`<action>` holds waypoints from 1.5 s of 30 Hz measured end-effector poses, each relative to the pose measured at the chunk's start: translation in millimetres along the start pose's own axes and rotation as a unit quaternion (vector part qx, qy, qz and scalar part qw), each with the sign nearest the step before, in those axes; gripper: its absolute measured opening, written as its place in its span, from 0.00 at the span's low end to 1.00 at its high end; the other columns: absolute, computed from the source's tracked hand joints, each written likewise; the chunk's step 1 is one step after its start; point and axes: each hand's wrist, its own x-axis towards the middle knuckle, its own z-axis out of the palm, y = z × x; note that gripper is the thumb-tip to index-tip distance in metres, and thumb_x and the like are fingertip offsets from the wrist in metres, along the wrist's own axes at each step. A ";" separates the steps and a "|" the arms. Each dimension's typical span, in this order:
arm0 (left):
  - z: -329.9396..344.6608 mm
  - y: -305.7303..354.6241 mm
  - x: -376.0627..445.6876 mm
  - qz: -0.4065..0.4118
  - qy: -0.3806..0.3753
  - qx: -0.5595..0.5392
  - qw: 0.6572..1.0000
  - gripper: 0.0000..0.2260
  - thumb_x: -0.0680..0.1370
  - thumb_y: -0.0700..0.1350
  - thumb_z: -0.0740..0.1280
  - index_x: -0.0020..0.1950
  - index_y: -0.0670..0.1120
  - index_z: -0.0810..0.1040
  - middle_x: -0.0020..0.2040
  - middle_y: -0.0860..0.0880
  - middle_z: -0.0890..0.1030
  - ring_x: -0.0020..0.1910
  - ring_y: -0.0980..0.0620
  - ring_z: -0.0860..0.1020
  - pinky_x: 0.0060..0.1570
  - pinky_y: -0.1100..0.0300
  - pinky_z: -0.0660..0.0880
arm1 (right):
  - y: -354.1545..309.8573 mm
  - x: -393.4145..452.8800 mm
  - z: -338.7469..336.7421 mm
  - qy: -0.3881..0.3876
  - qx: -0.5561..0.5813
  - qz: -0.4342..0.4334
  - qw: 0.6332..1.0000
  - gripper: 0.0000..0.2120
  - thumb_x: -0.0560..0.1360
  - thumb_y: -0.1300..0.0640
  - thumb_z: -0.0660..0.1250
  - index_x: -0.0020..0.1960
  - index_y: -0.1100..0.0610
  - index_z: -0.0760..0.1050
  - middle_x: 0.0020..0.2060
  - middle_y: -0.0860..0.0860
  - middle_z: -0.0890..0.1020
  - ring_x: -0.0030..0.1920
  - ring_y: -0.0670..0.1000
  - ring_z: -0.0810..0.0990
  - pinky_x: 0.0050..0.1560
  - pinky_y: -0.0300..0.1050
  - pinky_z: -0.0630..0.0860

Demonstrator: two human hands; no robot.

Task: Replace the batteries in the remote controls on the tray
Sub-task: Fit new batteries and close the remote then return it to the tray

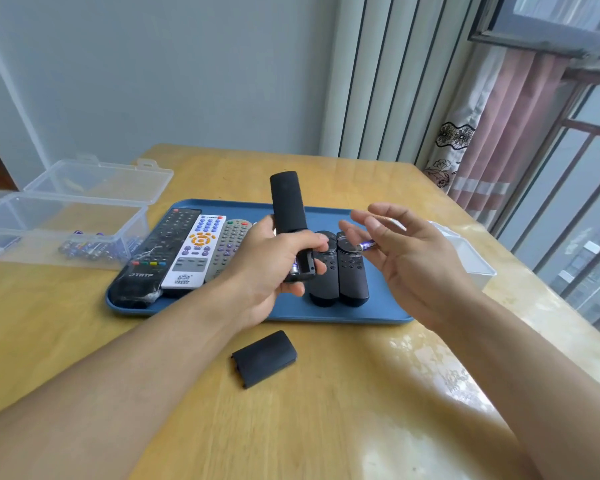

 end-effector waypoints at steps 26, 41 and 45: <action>-0.4 -2.7 4.5 0.032 0.018 -0.084 0.996 0.12 0.84 0.37 0.59 0.66 0.38 0.71 0.46 0.40 0.84 0.39 0.41 0.85 0.32 0.51 0.81 | -19.6 -8.0 -3.3 -0.108 -0.036 0.076 0.991 0.11 0.80 0.65 0.64 0.61 0.61 0.67 0.57 0.58 0.84 0.46 0.53 0.86 0.41 0.37 0.81; 3.6 -8.8 1.6 0.065 -0.047 -0.031 0.996 0.12 0.84 0.39 0.63 0.68 0.43 0.70 0.55 0.44 0.86 0.51 0.40 0.86 0.47 0.43 0.84 | 5.1 -10.5 -4.5 -0.002 -0.446 -0.239 0.862 0.10 0.66 0.52 0.81 0.39 0.46 0.79 0.31 0.48 0.83 0.29 0.50 0.75 0.31 0.41 0.72; 7.8 -11.1 -0.9 0.082 -0.070 -0.063 0.992 0.13 0.83 0.38 0.65 0.67 0.42 0.71 0.54 0.41 0.86 0.49 0.40 0.86 0.47 0.46 0.84 | 7.4 -10.6 -5.4 0.002 -0.445 -0.298 0.844 0.09 0.65 0.52 0.81 0.39 0.44 0.81 0.29 0.46 0.80 0.29 0.46 0.71 0.33 0.36 0.68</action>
